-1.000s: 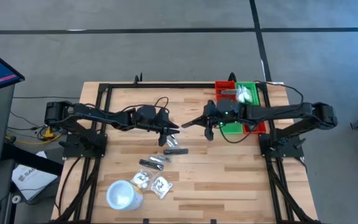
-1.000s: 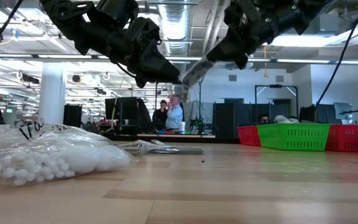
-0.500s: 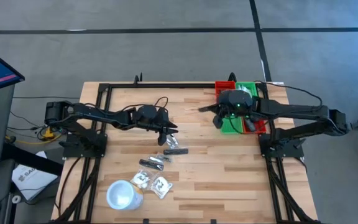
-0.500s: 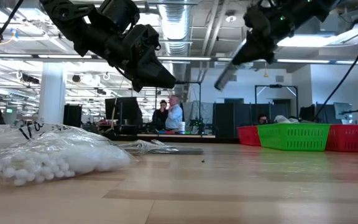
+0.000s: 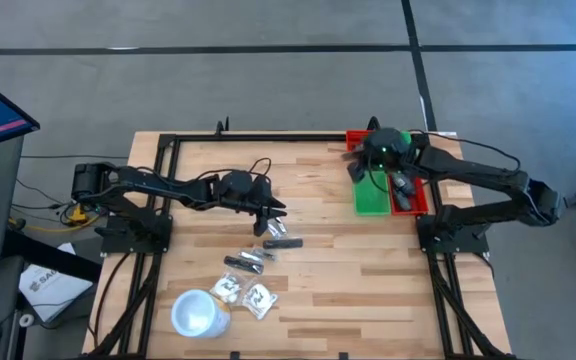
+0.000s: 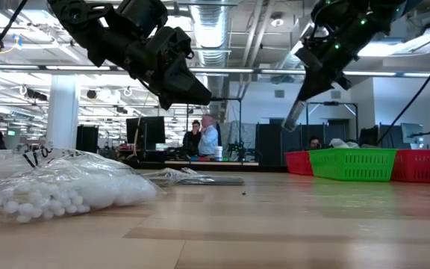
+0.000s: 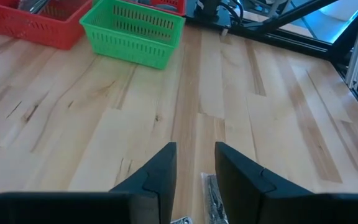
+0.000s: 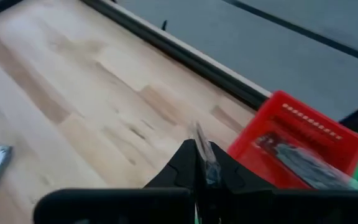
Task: Pick & Place Travel size toiletries
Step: Put the black hair comb into the top red bin
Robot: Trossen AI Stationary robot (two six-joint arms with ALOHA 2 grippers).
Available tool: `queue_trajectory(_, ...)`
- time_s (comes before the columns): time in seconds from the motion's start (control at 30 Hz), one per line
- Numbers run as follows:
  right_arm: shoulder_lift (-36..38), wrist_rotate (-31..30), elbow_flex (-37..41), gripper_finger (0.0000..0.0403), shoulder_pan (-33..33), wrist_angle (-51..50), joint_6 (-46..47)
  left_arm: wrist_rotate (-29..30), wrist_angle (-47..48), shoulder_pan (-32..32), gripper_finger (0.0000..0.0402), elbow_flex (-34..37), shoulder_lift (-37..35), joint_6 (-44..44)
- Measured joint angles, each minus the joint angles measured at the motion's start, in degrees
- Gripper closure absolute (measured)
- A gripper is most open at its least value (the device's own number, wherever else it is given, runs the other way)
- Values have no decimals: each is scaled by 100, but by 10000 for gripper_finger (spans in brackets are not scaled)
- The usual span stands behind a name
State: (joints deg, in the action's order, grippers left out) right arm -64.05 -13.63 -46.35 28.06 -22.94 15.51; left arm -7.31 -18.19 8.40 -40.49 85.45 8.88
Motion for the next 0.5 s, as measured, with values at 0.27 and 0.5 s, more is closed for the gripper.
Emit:
queue_trajectory(0.27, 0, 0, 213, 402, 730, -21, 78, 0, -3, 0, 302, 0, 0, 3)
queue_trajectory(0.5, 0, 33, 594, 402, 1202, 486, 173, 0, -21, 0, 302, 0, 0, 1)
